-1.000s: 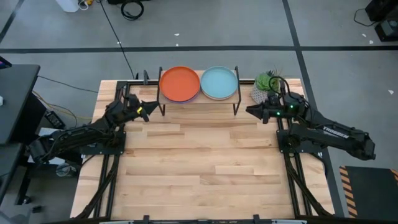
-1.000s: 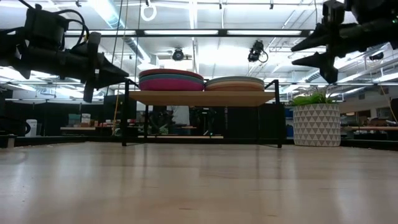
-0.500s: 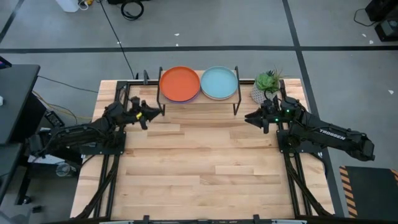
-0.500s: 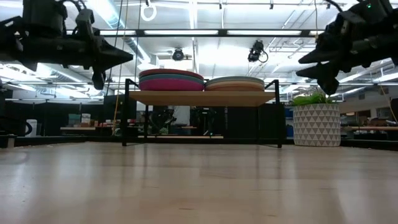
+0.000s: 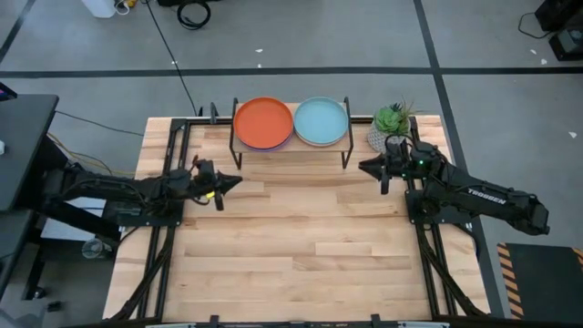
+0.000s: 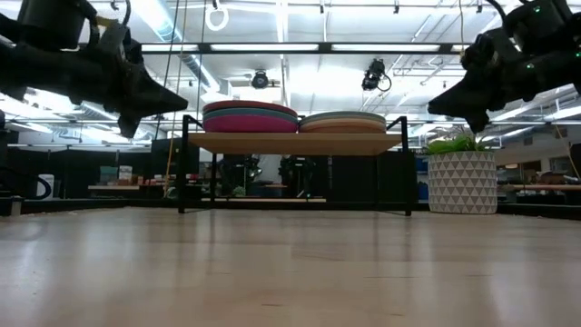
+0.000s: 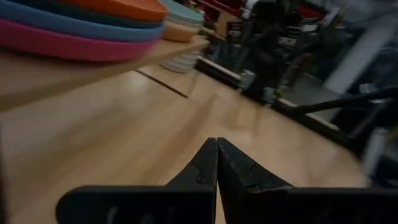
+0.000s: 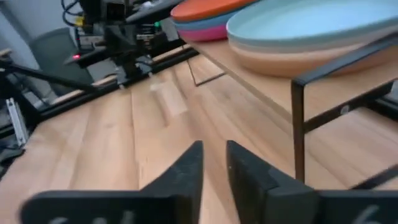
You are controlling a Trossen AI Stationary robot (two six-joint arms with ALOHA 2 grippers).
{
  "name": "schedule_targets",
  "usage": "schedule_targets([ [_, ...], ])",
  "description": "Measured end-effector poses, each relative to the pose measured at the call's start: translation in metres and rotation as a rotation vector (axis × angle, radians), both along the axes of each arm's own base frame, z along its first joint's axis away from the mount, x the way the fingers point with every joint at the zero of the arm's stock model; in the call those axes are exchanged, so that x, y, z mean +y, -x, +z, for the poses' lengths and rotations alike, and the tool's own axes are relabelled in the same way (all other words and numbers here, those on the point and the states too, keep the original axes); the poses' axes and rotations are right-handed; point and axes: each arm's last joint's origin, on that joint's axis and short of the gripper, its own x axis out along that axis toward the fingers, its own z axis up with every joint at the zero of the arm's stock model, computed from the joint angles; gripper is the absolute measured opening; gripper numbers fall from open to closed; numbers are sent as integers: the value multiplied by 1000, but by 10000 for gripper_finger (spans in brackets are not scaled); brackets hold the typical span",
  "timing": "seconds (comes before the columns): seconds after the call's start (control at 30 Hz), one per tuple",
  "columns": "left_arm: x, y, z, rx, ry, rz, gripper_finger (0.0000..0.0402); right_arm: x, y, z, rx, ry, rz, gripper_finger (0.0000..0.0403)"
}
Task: Place and stack plates onto a shelf
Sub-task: Return to Home Position
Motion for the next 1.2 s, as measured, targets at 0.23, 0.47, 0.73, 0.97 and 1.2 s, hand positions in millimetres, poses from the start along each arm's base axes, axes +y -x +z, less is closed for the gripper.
schedule_targets([
  [0.23, 0, 2, 5, 8, -145, 126, 6, 4, 0, 4, -47, -4, 115, 10],
  [0.47, 3, 9, 22, -113, -228, 229, 5, 6, 6, 8, -127, 58, 68, 6],
  [0.73, 4, 16, 8, -211, -123, 273, 5, 3, 8, -17, -334, 49, -52, 5],
  [0.97, 5, 17, 4, -206, -54, 340, 5, 1, 9, -16, -337, 139, -136, 11],
  [1.2, 7, 17, -13, -113, 85, 407, 22, -1, 9, -17, -374, -10, -193, 27],
])
